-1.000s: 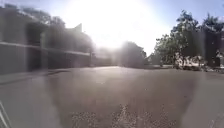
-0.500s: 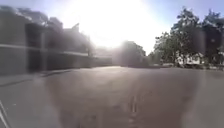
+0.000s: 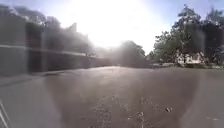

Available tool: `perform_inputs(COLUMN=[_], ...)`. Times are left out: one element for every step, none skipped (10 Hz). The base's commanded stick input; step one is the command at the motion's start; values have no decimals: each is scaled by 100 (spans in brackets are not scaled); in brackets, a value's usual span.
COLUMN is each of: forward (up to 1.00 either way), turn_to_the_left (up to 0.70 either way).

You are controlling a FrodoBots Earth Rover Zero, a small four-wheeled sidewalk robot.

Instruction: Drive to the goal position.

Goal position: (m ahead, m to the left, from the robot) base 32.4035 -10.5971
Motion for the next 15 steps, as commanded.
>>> perform_inputs(forward=[100,100,100,100,100,100,100,100,100,100,100,100,100,100,100], turn_to_the_left=[0,0,0,0,0,0,0,0,0,0,0,0,0,0,0])
